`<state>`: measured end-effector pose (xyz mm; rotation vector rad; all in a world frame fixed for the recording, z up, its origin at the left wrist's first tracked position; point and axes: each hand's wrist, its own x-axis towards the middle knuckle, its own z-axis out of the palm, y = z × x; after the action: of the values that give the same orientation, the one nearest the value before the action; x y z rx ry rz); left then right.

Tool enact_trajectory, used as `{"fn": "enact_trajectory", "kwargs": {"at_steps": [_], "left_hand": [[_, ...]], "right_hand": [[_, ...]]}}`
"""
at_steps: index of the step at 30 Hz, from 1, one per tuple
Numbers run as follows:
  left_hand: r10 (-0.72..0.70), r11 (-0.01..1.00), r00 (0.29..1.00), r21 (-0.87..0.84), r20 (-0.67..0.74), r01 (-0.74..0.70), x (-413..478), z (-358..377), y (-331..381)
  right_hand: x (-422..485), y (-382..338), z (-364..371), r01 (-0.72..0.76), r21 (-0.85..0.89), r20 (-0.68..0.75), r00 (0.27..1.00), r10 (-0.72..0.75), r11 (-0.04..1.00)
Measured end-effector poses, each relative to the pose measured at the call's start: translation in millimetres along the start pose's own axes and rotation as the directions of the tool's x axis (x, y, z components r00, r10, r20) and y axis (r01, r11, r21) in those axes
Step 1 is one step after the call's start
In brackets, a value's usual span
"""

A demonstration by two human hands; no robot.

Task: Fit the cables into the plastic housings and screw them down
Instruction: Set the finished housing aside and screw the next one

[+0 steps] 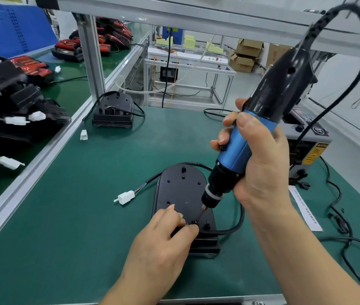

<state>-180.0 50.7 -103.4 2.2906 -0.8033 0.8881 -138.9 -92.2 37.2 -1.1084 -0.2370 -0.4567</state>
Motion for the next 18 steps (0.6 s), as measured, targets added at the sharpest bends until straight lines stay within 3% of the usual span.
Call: {"fn": "enact_trajectory", "kwargs": {"at_steps": [8, 18], "left_hand": [[-0.01, 0.999, 1.0, -0.047, -0.006, 0.01, -0.3, 0.8, -0.8], [-0.01, 0.998, 1.0, -0.058, 0.018, 0.011, -0.6, -0.4, -0.9]], "right_hand": [[-0.2, 3.9, 4.4, 0.002, -0.078, 0.047, 0.999, 0.002, 0.997], [3.0, 6.7, -0.6, -0.013, -0.051, 0.059, 0.998, 0.016, 0.999]]}}
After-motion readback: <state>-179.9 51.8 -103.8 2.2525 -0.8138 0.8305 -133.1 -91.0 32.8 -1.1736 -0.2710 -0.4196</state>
